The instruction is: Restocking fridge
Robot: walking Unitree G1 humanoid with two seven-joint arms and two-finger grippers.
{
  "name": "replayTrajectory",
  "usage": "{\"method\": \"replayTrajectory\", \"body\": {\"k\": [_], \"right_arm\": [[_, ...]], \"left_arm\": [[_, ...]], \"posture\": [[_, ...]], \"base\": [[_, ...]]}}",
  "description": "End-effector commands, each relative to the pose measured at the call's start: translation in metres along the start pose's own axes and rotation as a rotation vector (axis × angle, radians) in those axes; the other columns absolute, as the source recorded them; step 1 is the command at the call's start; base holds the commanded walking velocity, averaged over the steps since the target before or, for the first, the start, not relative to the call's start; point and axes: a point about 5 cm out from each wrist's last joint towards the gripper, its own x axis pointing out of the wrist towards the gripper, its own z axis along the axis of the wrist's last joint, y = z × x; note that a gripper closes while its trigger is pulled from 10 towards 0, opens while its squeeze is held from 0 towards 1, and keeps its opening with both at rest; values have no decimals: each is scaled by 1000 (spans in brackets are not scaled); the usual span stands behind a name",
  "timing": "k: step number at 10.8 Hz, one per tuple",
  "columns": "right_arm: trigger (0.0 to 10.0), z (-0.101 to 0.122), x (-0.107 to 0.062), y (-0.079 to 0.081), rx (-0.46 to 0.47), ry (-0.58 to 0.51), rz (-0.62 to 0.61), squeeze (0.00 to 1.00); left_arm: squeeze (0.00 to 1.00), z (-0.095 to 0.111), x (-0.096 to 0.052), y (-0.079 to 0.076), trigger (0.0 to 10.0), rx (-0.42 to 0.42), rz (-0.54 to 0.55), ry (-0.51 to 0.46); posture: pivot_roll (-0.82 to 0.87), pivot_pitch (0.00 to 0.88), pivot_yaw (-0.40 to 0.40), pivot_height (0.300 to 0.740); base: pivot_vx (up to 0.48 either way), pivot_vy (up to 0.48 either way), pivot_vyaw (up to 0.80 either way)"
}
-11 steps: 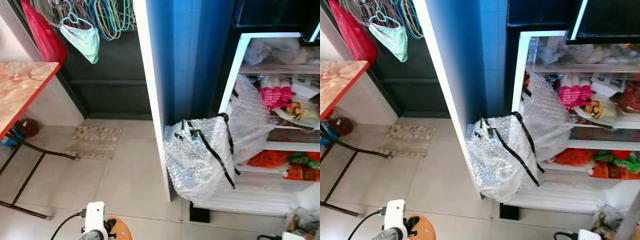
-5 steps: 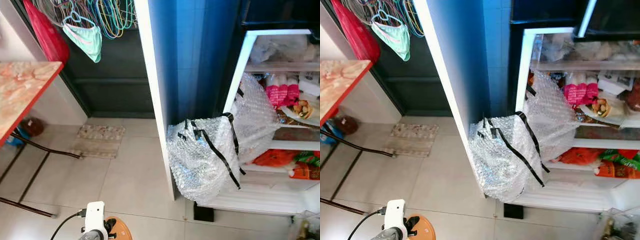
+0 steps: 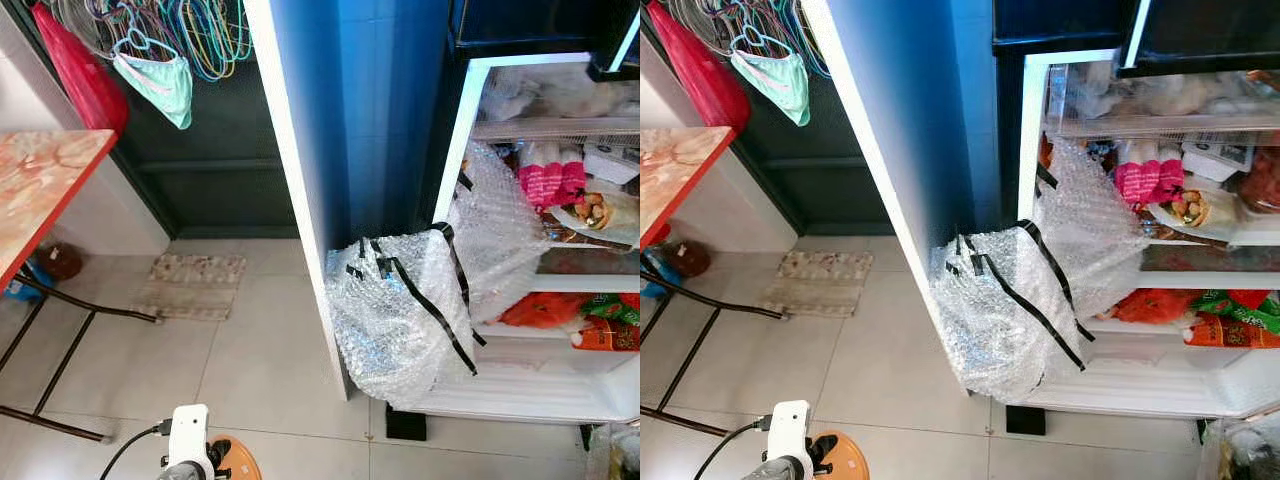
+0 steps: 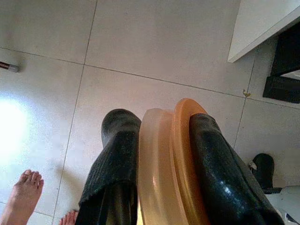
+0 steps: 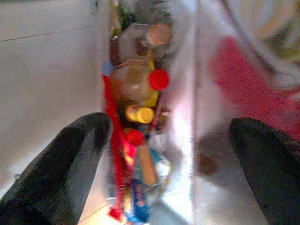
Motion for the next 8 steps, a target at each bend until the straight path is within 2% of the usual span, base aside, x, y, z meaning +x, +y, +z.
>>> {"method": "replayTrajectory", "body": {"k": [1, 2, 3, 4, 6, 7, 8], "right_arm": [[10000, -8, -3, 8, 8, 33, 30, 0], [10000, -10, -12, 40, 70, 71, 210, 0], [10000, -14, -21, 63, 5, 86, 361, 0], [10000, -14, -31, 84, -15, 87, 446, 0], [10000, -3, -41, 109, 58, 59, 488, 0], [10000, -3, -42, 110, 71, 61, 492, 0], [10000, -7, -43, 112, 50, 94, 501, 0]], "left_arm": [[0, -19, -5, 7, 10000, 15, 13, 81], [0, -20, -5, 6, 10000, 18, 10, 82], [0, -21, -5, 6, 10000, 25, 8, 84], [0, -21, -5, 5, 10000, 28, 7, 83], [0, -21, -5, 6, 10000, 41, 10, 83], [0, -20, -5, 6, 10000, 45, 10, 83], [0, -19, -4, 6, 10000, 46, 8, 79]], "posture": [[-63, 141, 90, 740], [-63, 134, 90, 740], [-58, 127, 90, 740], [-46, 120, 92, 740], [-45, 109, 96, 740], [-46, 106, 95, 740], [-48, 106, 93, 740]], "base": [[0, 0, 0], [0, 0, 0], [0, 0, 0], [0, 0, 0], [0, -304, 0], [0, -334, 0], [0, -337, -725]]}}
